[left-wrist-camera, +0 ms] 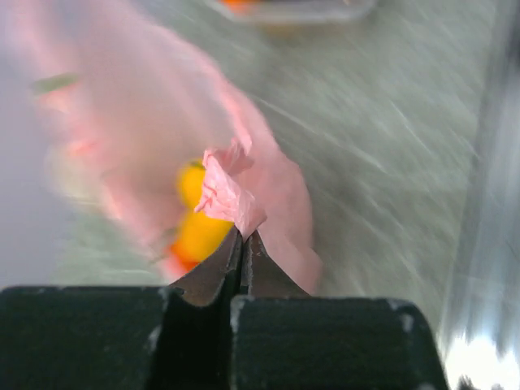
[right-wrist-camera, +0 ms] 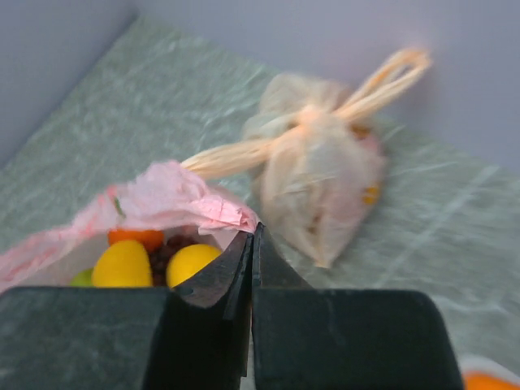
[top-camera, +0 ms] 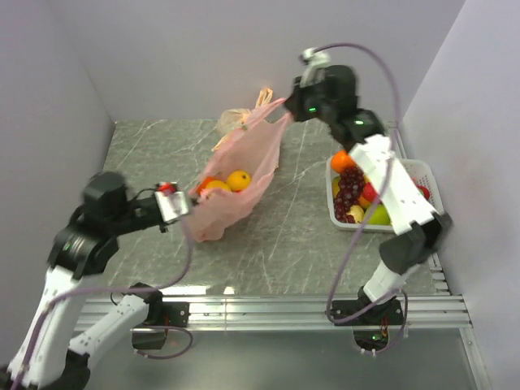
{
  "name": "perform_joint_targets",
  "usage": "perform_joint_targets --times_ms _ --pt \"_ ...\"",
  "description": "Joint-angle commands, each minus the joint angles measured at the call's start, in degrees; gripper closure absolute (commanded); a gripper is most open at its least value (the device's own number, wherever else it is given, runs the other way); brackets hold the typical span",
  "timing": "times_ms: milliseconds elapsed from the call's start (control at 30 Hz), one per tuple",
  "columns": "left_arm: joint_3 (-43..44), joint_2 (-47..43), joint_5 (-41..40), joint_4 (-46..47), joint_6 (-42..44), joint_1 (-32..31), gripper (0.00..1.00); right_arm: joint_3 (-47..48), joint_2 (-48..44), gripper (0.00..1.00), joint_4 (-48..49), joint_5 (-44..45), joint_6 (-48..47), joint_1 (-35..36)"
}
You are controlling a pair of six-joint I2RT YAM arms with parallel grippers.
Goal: Place the fake fruits into the plastic bag and tie a complex knot
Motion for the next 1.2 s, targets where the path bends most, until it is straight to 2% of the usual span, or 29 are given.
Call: perform_joint_targets --times_ms 0,67,100,200,300,433,533,633,733,767,900,1000,1033,1100,1133,1167 --pt "-0.18 -8.30 -7.83 24.85 -22.57 1.06 1.00 -0.83 -10.23 1.00 4.60 1.01 1.32 -5.95" --pt "-0.37 -9.11 -14.86 28.53 -28.12 1.06 1.00 -0.84 -12.35 1.00 5.92 0.40 3.07 -8.16" --pt "0.85 -8.50 -21.43 29.06 -30.05 1.06 1.00 -0.66 -14.02 1.00 5.84 -0.21 3.26 -8.96" --pt "-0.44 -8.05 -29.02 30.64 -33.49 1.06 1.00 -2.32 -16.74 1.00 4.79 -2.15 2.03 -9.41" --pt "-2.65 -7.79 -33.35 30.92 -35.87 1.14 1.00 -8.37 -20.17 1.00 3.21 -6.28 2.38 -9.06" --pt "-5.55 -6.82 -36.68 27.32 -39.02 2.02 1.00 -24.08 -27.03 1.00 6.09 -8.04 2.21 -7.04" --pt "-8.27 -6.91 -36.61 26.61 -39.47 3.07 1.00 -30.25 -30.46 1.00 6.02 -8.92 2.82 -5.72" --pt "-10.30 -8.40 -32.67 29.59 -38.34 5.35 0.99 -33.61 -33.10 1.00 6.02 -7.70 3.70 -5.36" --pt "-9.69 -8.14 -21.44 30.30 -36.58 8.68 0.99 -34.23 -34.86 1.00 5.40 -4.80 4.93 -5.54" --pt "-9.42 -6.83 -14.62 29.86 -36.75 9.66 0.99 -34.49 -35.65 1.00 5.49 -4.36 6.06 -5.54" --pt "-5.13 -0.77 -7.36 24.16 -40.61 12.21 0.91 -37.22 -37.06 1.00 6.28 -4.79 8.79 -5.54" --pt "-2.93 1.61 -4.46 21.43 -45.18 14.06 0.67 -38.80 -37.67 1.00 6.28 -4.53 9.06 -5.89" --pt "-2.57 1.62 -0.70 20.99 -46.67 14.76 0.54 -39.41 -37.85 1.00 6.19 -4.88 8.97 -5.89" --pt "-1.87 1.18 3.54 20.02 -47.73 14.85 0.40 -40.03 -38.29 1.00 6.45 -6.10 8.97 -5.98" --pt "-1.78 0.92 5.12 20.02 -49.22 14.85 0.29 -40.30 -38.46 1.00 6.28 -6.63 8.88 -6.06" --pt "-1.51 0.91 5.40 19.41 -49.67 14.85 0.25 -40.38 -38.38 1.00 6.37 -7.51 8.88 -5.98"
